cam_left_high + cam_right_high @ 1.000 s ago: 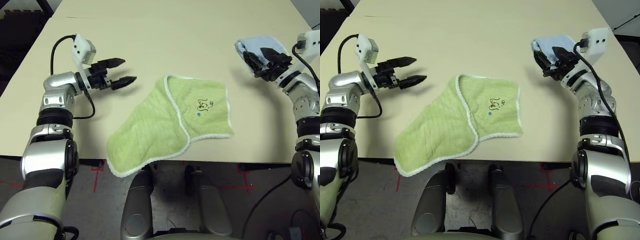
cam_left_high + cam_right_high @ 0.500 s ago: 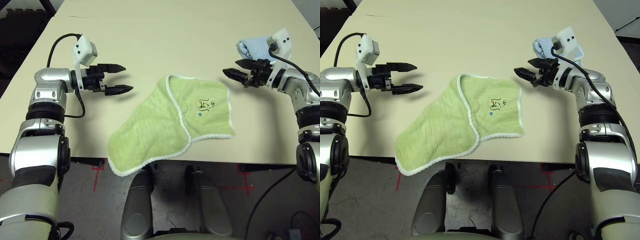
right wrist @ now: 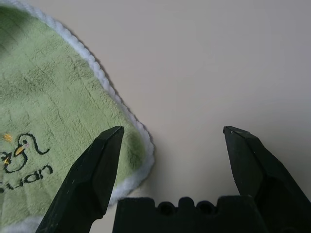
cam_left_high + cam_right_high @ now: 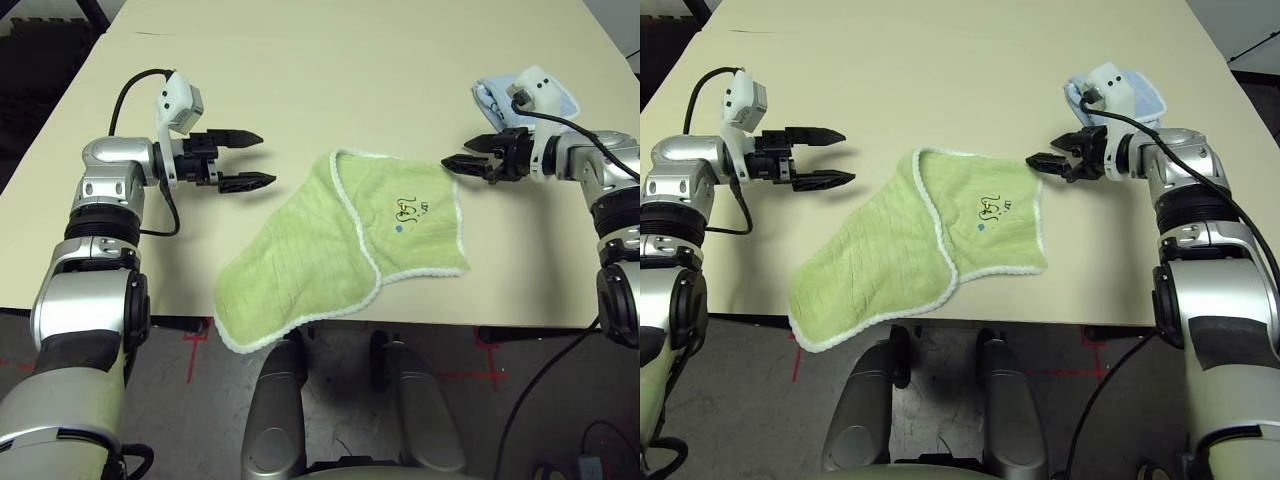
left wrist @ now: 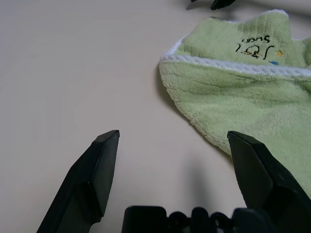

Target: Fold the towel and set it aside.

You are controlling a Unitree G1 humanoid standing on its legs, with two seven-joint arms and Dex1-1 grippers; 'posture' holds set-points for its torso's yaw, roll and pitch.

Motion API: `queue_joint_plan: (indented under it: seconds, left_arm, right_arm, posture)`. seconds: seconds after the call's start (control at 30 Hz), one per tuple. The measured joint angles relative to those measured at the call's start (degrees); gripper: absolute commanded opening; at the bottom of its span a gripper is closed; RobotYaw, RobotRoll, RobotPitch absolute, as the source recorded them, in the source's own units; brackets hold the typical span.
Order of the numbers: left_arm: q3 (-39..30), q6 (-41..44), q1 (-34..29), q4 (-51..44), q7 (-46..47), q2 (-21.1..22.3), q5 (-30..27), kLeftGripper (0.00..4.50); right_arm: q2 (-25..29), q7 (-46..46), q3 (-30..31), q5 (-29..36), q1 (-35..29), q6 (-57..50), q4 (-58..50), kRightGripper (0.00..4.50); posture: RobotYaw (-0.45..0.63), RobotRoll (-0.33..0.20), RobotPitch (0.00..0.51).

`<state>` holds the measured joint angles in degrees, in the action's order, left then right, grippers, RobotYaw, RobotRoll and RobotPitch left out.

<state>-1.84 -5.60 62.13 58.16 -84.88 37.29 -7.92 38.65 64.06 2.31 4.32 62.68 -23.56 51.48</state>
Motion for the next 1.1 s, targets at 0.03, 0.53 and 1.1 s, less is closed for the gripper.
queue_joint_plan:
  seconds: [0.03,0.53,1.1]
  left_arm:
    - [-0.02,0.04,-0.02,-0.35,-0.02,-0.09,-0.08,4.5]
    - [-0.18,0.96,-0.37,-1.08,-0.02,-0.71,-0.19,4.5]
    - [-0.21,1.99,-1.13,-1.73,-0.5,-0.67,-0.2,4.5]
  right_arm:
    - [0.14,0.07,0.18,-0.2,-0.24,-0.16,-0.69,4.46]
    - [-3.48,-6.63,1.95,-3.67,-4.44,-0.55,-6.72,4.46]
    - [-3.41,-7.63,4.43,-7.3,-3.5,4.09,-6.16,0.04]
  posture:
    - [0.03,0.0,0.254]
    - [0.04,0.0,0.263]
    - [0.04,0.0,0.264]
